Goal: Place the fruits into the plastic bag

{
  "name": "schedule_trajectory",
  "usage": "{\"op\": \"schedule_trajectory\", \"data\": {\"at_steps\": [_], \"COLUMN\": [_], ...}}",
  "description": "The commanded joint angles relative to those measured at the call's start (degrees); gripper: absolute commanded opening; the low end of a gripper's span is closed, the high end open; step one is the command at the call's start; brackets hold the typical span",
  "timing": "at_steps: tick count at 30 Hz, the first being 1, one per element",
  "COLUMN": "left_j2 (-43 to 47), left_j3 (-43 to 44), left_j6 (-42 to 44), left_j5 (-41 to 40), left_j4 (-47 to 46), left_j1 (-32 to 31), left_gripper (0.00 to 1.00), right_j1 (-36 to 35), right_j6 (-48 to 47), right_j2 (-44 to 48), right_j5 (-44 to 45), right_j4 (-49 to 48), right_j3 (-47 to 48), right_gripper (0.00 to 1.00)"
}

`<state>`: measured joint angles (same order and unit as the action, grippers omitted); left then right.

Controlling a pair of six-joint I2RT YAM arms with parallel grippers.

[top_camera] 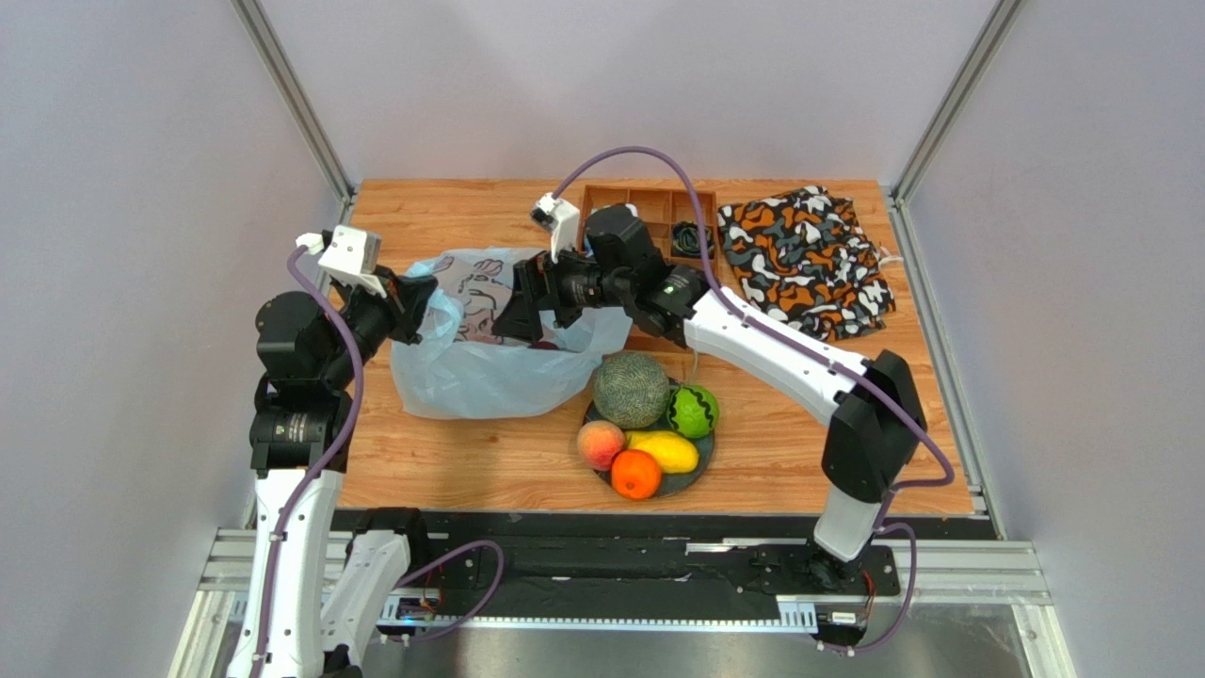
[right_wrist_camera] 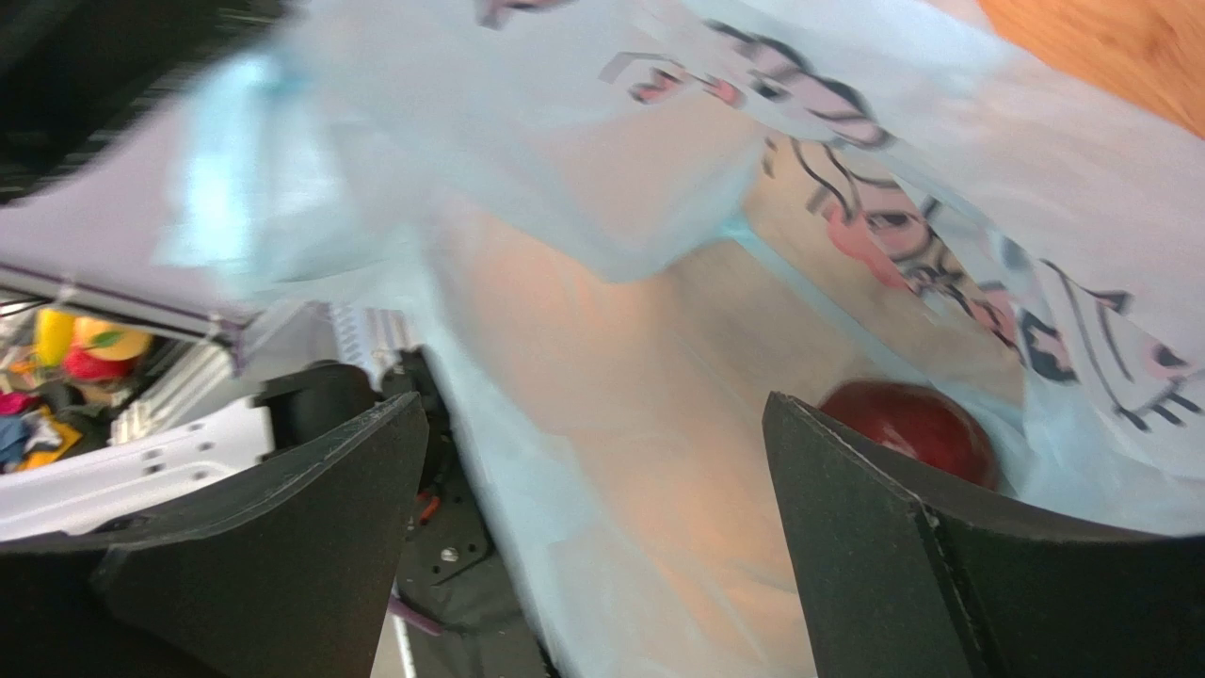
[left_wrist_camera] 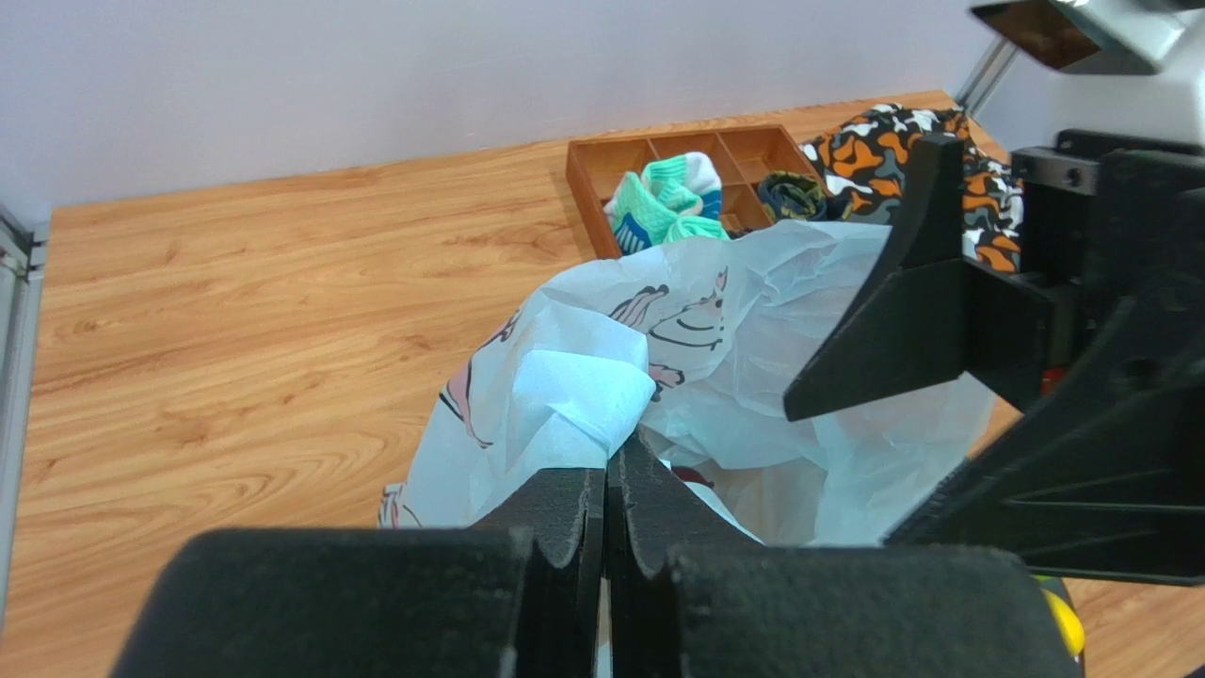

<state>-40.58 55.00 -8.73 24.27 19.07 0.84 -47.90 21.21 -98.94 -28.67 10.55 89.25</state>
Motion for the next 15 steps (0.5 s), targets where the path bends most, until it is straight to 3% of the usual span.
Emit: {"op": "schedule_trajectory", "data": {"at_steps": [1, 6, 8, 11, 15], "left_j2": [0.1, 0.2, 0.2, 0.2, 0.2], "left_j3": [0.5, 0.5, 0.6, 0.6, 0.6], "left_j6": [0.0, 0.0, 0.0, 0.0, -0.1], "left_j5": [-1.3, -2.5, -2.7, -2.6, -2.6], "left_j4": [-0.4, -0.1, 0.1, 0.1, 0.1], "left_j1": [-0.1, -0.1, -0.1, -0.1, -0.1], "left_gripper": [0.0, 0.0, 0.0, 0.0, 0.0], "right_j1": [0.2, 0.3, 0.2, 0.8, 6.3], "right_j6": [3.0, 1.2, -1.9, -6.8, -6.7], "right_j2": [5.2, 14.8, 20.8, 24.8, 28.4], "right_j5": [-5.5, 1.0, 7.4, 20.2, 25.2], "right_j4": [-8.0, -7.3, -6.2, 1.0, 10.0], "right_j3": [-3.3, -7.0, -9.3, -10.2, -13.8], "right_gripper": [0.93, 0.9, 0.9, 0.89, 0.88]}}
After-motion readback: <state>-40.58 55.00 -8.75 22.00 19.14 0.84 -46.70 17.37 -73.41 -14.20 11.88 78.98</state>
